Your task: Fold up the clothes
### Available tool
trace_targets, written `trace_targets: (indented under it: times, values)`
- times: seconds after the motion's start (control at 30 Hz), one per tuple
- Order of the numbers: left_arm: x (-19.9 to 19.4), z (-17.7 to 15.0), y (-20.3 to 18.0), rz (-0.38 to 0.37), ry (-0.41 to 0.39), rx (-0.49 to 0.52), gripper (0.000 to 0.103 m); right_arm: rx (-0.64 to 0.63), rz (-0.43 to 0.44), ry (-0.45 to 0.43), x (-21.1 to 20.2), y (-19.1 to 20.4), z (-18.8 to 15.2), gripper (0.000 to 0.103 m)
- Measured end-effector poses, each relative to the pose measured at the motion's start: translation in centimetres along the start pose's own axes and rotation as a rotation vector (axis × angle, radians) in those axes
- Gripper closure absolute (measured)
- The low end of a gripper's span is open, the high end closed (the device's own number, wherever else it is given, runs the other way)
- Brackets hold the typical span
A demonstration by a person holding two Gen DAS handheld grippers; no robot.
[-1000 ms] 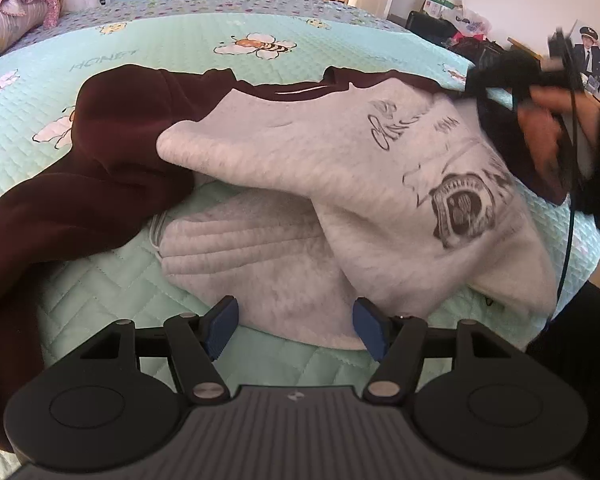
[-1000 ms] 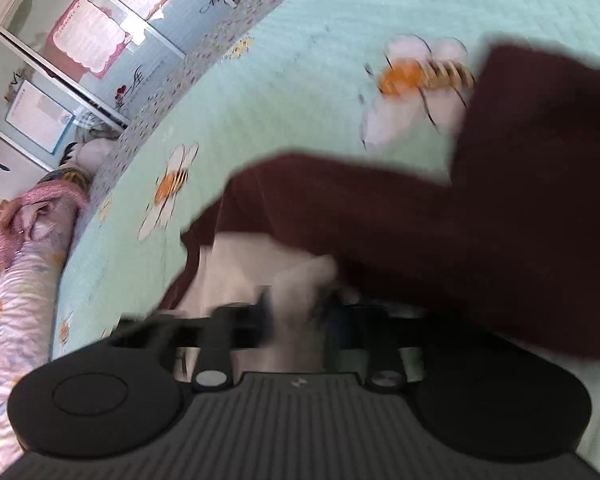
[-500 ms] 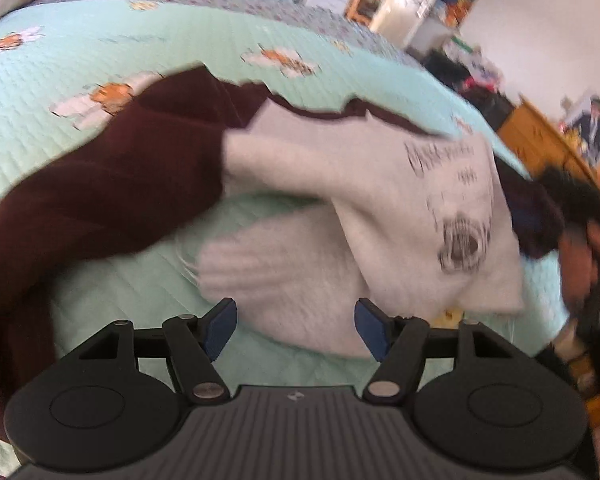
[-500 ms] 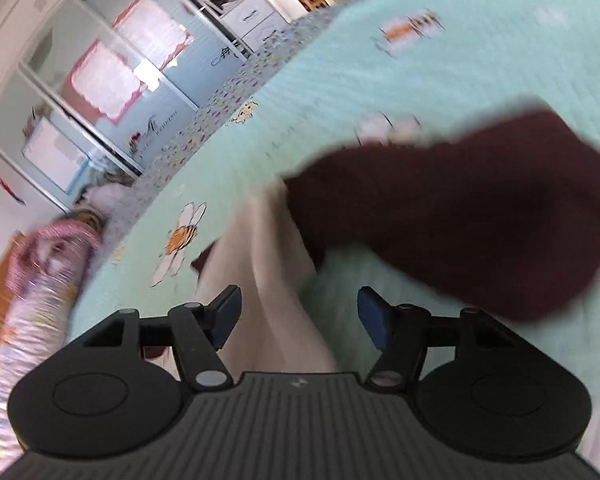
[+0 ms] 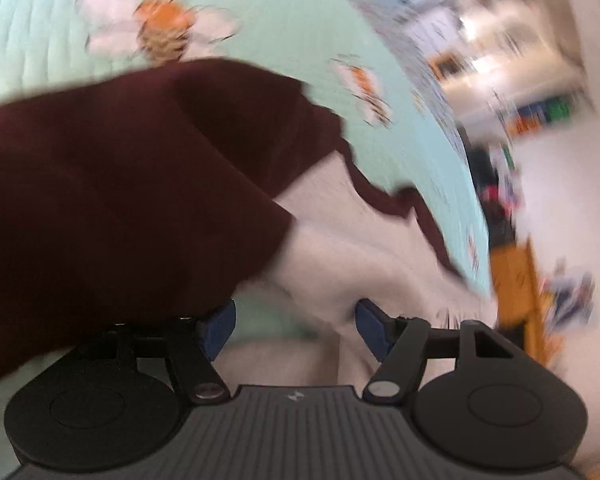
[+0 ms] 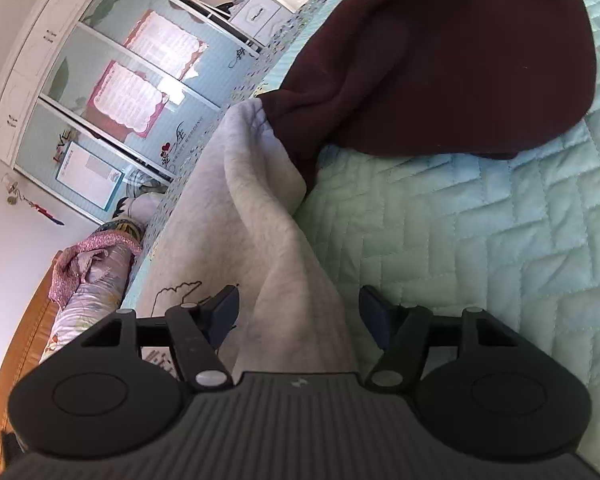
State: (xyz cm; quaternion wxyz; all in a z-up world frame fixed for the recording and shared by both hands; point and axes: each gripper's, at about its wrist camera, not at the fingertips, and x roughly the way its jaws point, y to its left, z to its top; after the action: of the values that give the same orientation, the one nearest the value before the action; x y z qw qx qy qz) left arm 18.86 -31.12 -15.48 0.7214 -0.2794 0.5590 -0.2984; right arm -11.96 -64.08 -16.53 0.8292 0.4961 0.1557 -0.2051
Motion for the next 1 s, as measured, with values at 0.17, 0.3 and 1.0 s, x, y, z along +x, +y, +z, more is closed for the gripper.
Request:
trace_targets:
  times: [0.17,0.3,1.0]
  values:
    - [-0.5,5.2,-5.2,-0.018,-0.132,0.180,0.076,0.017,0.035,0.010,-0.2,-0.4,0.3,0.034]
    - [-3.6,7.8,-9.8,0.042,-0.275,0.297,0.063,0.021,0.095,0.062,-0.4,0.0,0.2,0.034]
    - [-5.9,-10.1,-4.0,0.063,0.093,0.767,0.059,-0.163,0.087,0.138,-8.1,6.1,-3.6,0.093]
